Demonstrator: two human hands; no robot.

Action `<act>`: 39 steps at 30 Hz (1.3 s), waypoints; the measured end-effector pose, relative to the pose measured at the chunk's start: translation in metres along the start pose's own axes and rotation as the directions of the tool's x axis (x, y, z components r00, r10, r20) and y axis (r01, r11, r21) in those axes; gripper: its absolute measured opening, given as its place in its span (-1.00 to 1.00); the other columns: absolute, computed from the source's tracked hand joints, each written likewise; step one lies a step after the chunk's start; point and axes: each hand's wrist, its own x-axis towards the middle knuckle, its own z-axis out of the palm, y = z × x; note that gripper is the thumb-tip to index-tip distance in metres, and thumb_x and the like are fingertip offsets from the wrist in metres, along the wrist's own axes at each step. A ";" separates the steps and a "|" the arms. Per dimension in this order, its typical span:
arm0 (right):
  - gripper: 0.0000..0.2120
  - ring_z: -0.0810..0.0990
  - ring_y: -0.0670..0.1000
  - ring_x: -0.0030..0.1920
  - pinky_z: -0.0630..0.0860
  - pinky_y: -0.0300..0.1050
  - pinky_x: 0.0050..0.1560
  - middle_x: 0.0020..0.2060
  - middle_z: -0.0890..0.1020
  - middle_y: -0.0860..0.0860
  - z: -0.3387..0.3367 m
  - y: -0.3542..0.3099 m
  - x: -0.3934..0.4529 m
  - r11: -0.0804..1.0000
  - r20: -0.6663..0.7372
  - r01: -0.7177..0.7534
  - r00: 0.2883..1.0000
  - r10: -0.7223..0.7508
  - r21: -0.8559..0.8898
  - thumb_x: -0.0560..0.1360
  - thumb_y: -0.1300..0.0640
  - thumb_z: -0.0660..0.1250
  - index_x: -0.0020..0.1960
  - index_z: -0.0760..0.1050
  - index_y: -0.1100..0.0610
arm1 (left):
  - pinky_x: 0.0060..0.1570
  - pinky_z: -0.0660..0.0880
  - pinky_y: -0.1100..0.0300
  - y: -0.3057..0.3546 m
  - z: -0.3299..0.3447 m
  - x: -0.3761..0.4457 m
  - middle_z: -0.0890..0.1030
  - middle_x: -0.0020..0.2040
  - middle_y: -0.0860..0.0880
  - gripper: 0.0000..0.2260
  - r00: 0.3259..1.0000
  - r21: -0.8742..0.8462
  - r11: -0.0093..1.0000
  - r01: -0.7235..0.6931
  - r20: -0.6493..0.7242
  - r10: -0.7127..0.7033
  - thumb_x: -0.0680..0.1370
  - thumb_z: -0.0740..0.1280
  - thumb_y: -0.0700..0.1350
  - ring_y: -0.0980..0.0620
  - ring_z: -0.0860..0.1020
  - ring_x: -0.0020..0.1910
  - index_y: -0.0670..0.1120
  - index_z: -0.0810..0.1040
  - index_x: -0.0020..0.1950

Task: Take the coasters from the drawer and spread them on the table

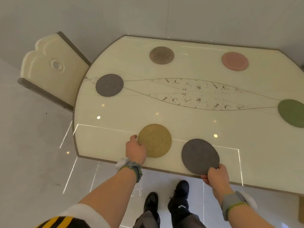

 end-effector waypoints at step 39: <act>-0.53 0.59 0.27 0.20 0.47 -0.01 0.05 0.23 0.62 0.21 -0.201 -0.025 0.174 0.928 0.022 0.223 0.974 -0.227 -0.299 0.59 0.18 0.20 0.49 0.32 0.16 | 0.34 0.25 -0.25 0.078 0.212 -0.133 0.30 0.52 -0.12 -0.15 0.985 0.818 0.554 -0.154 0.081 0.155 0.38 0.25 0.51 -0.23 0.33 0.42 0.13 0.17 0.55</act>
